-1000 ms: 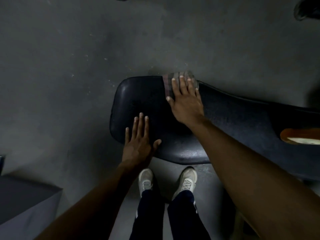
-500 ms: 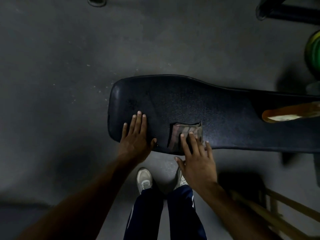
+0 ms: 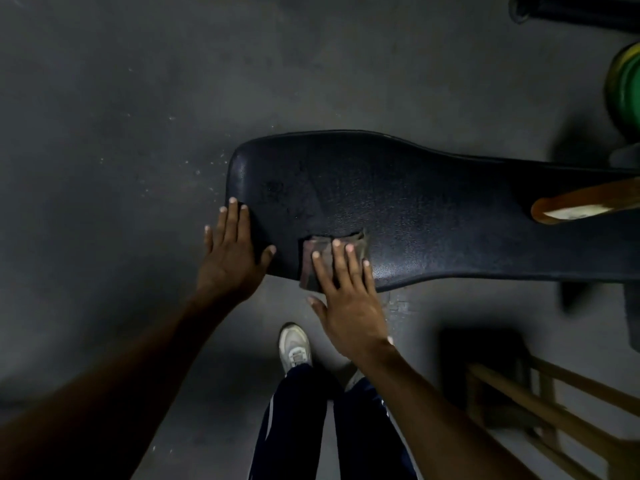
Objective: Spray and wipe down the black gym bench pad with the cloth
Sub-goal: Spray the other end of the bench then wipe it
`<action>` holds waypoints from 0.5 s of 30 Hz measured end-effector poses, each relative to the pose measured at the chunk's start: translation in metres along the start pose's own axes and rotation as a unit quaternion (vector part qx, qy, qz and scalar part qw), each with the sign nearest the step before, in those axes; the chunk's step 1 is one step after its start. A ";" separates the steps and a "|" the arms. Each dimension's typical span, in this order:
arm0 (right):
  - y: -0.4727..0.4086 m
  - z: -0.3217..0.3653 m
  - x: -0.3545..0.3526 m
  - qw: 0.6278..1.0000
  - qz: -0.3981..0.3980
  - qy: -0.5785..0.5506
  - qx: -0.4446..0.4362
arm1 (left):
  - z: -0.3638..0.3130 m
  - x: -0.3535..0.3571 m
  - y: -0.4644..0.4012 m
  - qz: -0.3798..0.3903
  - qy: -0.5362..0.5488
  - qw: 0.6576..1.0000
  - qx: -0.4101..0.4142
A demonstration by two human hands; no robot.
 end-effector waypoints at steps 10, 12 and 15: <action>-0.004 -0.076 -0.010 0.987 -0.004 -0.017 0.161 | 0.018 0.015 0.023 0.037 0.077 0.996 0.008; -0.030 -0.059 -0.015 0.987 -0.017 -0.036 0.157 | 0.019 0.018 0.025 0.037 0.086 0.996 0.007; -0.067 -0.013 -0.022 0.995 -0.024 -0.032 0.092 | 0.020 0.019 0.028 0.032 0.084 0.996 0.010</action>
Point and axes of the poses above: each hand's wrist, its own y-axis away from the middle knuckle, its own x-axis out of the palm, z = x × y, the point moved 8 cm from there along -y, towards the middle knuckle, and after that the axes turned 7 degrees about -z, right-handed, at the moved point
